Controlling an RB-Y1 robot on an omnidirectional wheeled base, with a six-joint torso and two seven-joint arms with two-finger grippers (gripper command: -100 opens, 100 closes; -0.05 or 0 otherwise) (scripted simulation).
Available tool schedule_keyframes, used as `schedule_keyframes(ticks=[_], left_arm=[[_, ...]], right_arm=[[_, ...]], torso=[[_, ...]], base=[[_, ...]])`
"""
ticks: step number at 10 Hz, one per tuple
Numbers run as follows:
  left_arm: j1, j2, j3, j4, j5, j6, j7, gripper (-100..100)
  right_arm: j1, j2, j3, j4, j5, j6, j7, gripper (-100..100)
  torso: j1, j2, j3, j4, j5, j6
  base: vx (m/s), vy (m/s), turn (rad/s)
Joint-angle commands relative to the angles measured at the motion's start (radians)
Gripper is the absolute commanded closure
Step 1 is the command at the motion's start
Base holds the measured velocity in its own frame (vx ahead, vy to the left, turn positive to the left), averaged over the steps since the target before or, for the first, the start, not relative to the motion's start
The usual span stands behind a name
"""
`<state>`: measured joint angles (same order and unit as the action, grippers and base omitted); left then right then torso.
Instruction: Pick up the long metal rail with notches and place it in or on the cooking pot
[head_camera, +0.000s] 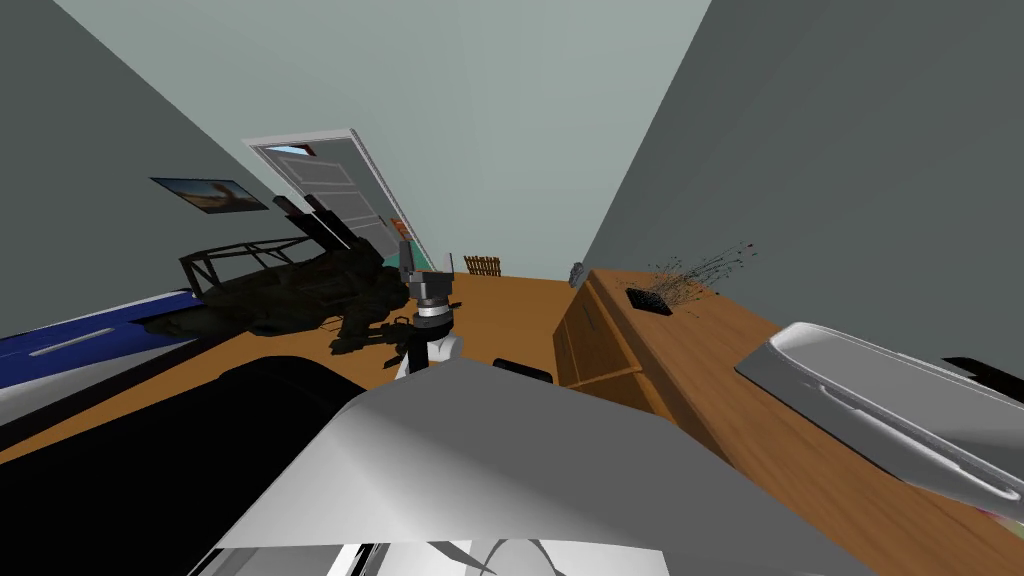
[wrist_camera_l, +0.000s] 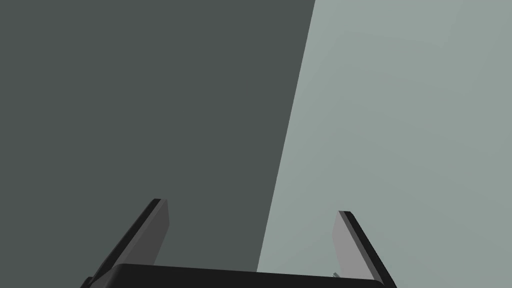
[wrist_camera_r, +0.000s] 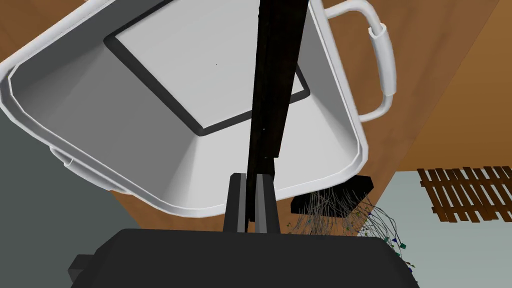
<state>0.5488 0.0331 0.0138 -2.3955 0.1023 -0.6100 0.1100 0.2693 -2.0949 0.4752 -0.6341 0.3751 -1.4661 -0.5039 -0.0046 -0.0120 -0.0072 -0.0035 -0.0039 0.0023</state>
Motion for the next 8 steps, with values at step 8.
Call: schedule_keyframes(ticks=[8], left_arm=[[0.000, 0.000, 0.000, 0.000, 0.000, 0.000, 0.000, 0]], right_arm=[[0.049, 0.015, -0.016, 0.111, -0.036, -0.086, 0.008, 100]], torso=[[0.004, 0.005, 0.003, 0.001, 0.001, 0.001]], base=[[0.052, -0.056, 0.088]])
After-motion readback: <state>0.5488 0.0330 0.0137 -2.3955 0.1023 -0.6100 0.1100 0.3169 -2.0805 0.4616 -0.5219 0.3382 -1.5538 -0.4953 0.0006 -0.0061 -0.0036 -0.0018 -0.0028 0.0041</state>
